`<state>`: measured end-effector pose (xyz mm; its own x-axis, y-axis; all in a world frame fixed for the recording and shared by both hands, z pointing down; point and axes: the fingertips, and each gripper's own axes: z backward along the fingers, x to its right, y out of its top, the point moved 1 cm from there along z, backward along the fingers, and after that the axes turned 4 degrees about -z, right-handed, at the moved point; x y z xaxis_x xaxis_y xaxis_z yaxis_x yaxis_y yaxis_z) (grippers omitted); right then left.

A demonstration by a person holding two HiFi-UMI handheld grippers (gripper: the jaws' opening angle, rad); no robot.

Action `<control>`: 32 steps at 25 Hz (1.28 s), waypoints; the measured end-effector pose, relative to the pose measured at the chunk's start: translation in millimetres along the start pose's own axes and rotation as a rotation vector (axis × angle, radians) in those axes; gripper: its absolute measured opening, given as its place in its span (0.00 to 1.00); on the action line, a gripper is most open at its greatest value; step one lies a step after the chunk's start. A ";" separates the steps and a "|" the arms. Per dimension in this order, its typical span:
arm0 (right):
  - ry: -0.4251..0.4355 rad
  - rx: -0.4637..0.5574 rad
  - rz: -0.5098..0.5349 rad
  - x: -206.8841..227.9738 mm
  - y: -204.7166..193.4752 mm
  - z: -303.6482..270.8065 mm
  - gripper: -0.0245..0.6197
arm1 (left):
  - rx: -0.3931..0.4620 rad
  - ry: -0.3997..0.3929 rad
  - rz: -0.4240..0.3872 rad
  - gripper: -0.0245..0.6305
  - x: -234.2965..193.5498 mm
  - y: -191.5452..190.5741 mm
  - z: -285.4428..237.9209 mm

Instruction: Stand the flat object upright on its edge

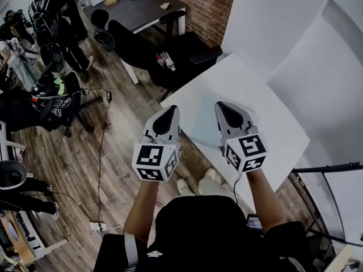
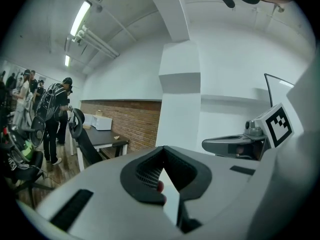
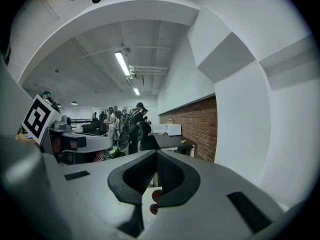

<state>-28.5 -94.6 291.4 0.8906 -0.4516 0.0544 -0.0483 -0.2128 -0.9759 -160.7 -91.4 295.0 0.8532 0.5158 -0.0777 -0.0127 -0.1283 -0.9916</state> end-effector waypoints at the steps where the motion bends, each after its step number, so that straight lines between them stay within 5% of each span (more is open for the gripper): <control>1: 0.002 -0.009 -0.003 4.6 -3.6 -0.1 0.10 | -0.008 0.000 0.006 0.05 2.6 -4.6 -3.7; 32: 0.042 -0.380 -0.034 102.7 -167.9 -28.8 0.10 | -0.278 -0.008 0.153 0.05 42.4 -177.2 -79.8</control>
<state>58.0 -130.2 466.9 0.8758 -0.4719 0.1014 -0.1902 -0.5304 -0.8261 -80.6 -114.3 475.6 0.8482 0.4792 -0.2256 0.0033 -0.4307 -0.9025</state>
